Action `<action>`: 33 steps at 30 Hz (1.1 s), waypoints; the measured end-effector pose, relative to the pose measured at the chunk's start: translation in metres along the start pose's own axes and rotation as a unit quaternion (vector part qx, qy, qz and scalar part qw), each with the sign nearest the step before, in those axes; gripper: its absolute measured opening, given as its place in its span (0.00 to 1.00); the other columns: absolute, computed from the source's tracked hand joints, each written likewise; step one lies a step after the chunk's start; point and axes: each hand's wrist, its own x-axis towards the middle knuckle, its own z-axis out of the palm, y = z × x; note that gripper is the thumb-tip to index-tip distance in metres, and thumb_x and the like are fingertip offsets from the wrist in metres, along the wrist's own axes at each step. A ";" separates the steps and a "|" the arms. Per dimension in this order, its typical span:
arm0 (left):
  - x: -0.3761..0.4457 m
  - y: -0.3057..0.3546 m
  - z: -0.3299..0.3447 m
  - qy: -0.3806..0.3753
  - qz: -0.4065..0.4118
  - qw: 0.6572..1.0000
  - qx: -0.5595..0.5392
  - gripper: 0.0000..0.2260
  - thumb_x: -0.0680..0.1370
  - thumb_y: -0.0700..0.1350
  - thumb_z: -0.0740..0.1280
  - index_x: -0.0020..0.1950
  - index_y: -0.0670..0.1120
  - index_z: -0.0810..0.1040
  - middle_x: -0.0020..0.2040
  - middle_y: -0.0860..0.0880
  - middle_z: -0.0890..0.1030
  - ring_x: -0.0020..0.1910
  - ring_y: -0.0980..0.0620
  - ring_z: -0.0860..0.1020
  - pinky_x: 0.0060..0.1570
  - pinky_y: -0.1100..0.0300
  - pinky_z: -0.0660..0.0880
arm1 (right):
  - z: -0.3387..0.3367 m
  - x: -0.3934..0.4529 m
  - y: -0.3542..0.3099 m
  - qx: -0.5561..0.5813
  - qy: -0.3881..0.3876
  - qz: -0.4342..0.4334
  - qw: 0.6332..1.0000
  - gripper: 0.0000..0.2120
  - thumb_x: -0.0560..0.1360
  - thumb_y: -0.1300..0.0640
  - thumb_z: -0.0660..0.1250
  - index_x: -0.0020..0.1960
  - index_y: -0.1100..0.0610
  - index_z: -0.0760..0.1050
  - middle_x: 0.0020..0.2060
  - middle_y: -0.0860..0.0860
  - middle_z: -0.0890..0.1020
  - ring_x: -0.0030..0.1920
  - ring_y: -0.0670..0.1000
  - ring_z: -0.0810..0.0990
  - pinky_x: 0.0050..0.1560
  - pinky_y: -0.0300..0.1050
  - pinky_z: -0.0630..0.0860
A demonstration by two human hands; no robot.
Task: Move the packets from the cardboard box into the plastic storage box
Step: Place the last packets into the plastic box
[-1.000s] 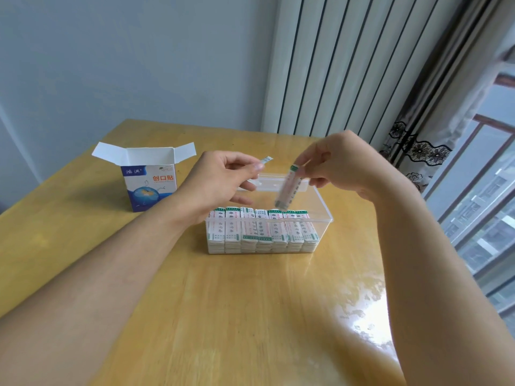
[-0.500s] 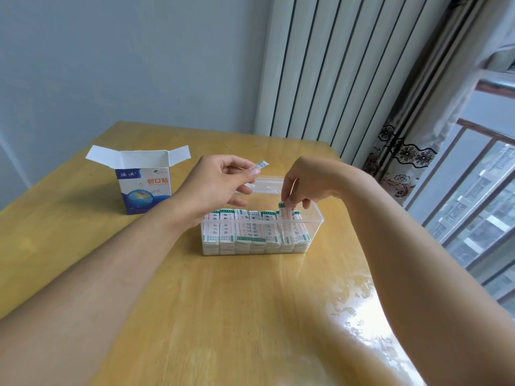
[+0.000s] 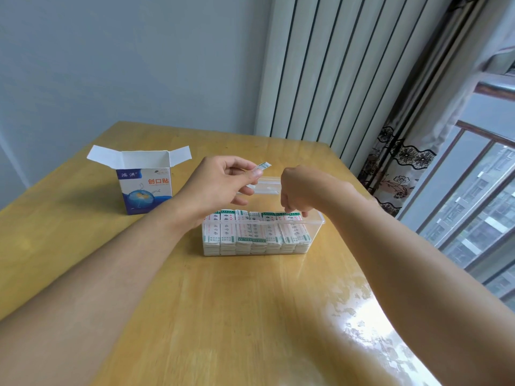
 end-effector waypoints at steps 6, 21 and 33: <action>0.001 -0.002 0.002 0.021 0.023 0.999 0.043 0.07 0.77 0.48 0.74 0.54 0.50 0.84 0.47 0.49 0.86 0.44 0.53 0.86 0.44 0.56 0.84 | -0.030 -0.018 0.016 0.199 0.016 -0.029 0.979 0.12 0.83 0.64 0.62 0.62 0.58 0.80 0.47 0.52 0.87 0.34 0.48 0.86 0.31 0.39 0.80; -0.001 0.000 0.003 0.057 0.049 0.994 0.084 0.04 0.78 0.50 0.73 0.50 0.51 0.84 0.46 0.53 0.85 0.46 0.55 0.84 0.47 0.57 0.83 | -0.061 -0.026 0.036 0.175 0.107 -0.043 0.978 0.07 0.75 0.64 0.73 0.47 0.53 0.86 0.38 0.49 0.87 0.37 0.47 0.86 0.32 0.34 0.79; 0.000 -0.004 0.002 0.041 0.040 0.994 0.091 0.03 0.78 0.50 0.73 0.49 0.52 0.85 0.46 0.52 0.85 0.49 0.53 0.84 0.54 0.51 0.81 | -0.036 -0.001 0.030 -0.015 -0.008 -0.062 0.998 0.08 0.72 0.54 0.78 0.52 0.48 0.87 0.36 0.42 0.83 0.35 0.43 0.79 0.36 0.37 0.70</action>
